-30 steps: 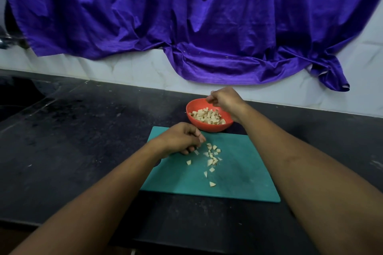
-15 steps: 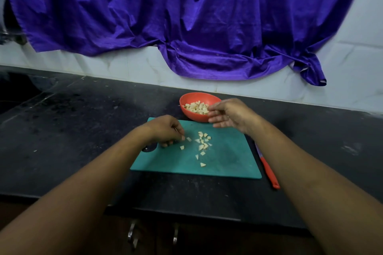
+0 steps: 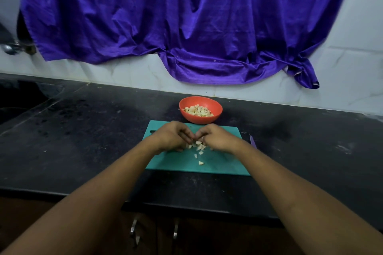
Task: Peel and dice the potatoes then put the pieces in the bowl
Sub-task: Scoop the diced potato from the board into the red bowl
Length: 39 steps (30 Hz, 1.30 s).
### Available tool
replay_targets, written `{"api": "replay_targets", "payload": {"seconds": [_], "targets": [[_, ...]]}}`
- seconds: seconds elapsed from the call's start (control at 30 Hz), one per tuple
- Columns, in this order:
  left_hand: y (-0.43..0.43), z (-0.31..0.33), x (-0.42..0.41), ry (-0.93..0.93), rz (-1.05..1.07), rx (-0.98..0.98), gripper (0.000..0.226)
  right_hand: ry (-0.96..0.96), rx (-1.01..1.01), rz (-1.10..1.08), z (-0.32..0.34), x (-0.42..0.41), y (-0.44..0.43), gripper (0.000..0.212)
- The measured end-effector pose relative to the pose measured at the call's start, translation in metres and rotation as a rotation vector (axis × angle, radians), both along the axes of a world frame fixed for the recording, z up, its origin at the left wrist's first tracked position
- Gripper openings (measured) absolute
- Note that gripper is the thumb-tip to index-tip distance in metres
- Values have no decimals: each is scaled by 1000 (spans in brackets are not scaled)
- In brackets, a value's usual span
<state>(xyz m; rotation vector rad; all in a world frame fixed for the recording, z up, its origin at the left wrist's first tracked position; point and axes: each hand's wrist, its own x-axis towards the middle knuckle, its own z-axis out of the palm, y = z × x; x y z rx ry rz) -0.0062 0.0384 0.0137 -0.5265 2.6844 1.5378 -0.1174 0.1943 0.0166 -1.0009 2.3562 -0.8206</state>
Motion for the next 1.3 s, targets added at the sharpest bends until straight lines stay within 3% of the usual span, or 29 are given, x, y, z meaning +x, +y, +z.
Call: {"api": "replay_targets", "payload": {"seconds": [0.1,0.2,0.33,0.4,0.6,0.73,0.87,1.0,1.2,1.3], "targets": [[-11,2,4,81,130,-103,24,-98,-138,-115,8,-7,16,28],[-22,0,3,74,207,-246,23,-89,-84,-15,13,-13,34,10],[-17,-1,-3,-84,141,-231,25,-98,161,163,9,-5,39,38],[-7,0,-8,-77,109,-234,23,-23,184,190,2,-2,33,40],[6,-1,-14,-31,33,-139,23,119,4,-31,-14,-12,19,15],[-7,3,-9,-14,80,-215,28,220,-109,-221,-20,-23,22,5],[-7,4,-8,-133,4,-298,38,359,74,-233,-17,-34,20,31],[5,4,-15,-140,-75,-395,40,432,213,-88,-14,-19,9,33],[1,8,-9,-96,-143,-299,35,274,55,4,-7,-3,11,35],[-6,9,-2,-135,-130,-347,60,190,-30,-71,-2,-12,19,32]]}}
